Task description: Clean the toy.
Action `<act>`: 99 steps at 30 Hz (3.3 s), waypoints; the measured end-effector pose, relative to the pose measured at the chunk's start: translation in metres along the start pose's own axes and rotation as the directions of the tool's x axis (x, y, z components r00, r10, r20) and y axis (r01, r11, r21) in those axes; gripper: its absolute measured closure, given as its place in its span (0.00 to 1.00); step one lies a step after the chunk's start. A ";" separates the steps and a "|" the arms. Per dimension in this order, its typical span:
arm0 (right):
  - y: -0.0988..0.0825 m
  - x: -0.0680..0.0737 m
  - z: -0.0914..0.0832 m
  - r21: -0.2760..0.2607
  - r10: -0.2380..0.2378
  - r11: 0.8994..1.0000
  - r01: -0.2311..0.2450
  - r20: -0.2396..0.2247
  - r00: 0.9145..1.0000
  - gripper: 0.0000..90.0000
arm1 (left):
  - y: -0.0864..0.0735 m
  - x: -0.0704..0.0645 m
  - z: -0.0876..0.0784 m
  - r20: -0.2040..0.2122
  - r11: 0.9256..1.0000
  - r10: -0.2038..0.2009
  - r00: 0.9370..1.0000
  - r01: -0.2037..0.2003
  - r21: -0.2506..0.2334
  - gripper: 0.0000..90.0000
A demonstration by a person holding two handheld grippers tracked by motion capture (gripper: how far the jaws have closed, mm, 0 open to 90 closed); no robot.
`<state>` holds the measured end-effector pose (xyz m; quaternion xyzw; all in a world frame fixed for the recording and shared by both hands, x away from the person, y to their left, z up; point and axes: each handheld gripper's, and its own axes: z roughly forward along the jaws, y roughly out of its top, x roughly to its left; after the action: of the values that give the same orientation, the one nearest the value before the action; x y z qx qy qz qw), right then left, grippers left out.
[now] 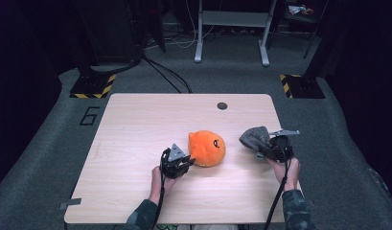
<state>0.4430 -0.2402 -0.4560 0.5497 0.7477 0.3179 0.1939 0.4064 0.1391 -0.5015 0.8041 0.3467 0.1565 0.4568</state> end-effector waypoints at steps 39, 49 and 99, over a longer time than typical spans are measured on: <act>0.059 0.105 -0.012 -0.130 -0.259 0.962 0.239 -0.167 0.951 0.79 | 0.025 -0.009 0.002 -0.026 0.991 0.129 0.991 -0.130 -0.023 0.88; 0.068 0.133 -0.002 -0.100 -0.352 0.935 0.341 -0.137 0.926 0.78 | 0.033 -0.012 0.003 -0.024 0.985 0.170 0.985 -0.170 -0.029 0.89; 0.034 0.080 0.027 0.043 -0.169 0.983 0.176 -0.132 0.977 0.77 | 0.027 -0.010 0.005 -0.015 0.991 0.121 0.993 -0.122 -0.056 0.88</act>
<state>0.4587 -0.1512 -0.4468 0.4663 0.8119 0.3139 0.1576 0.4132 0.1194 -0.4813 0.8094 0.2950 0.1984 0.4673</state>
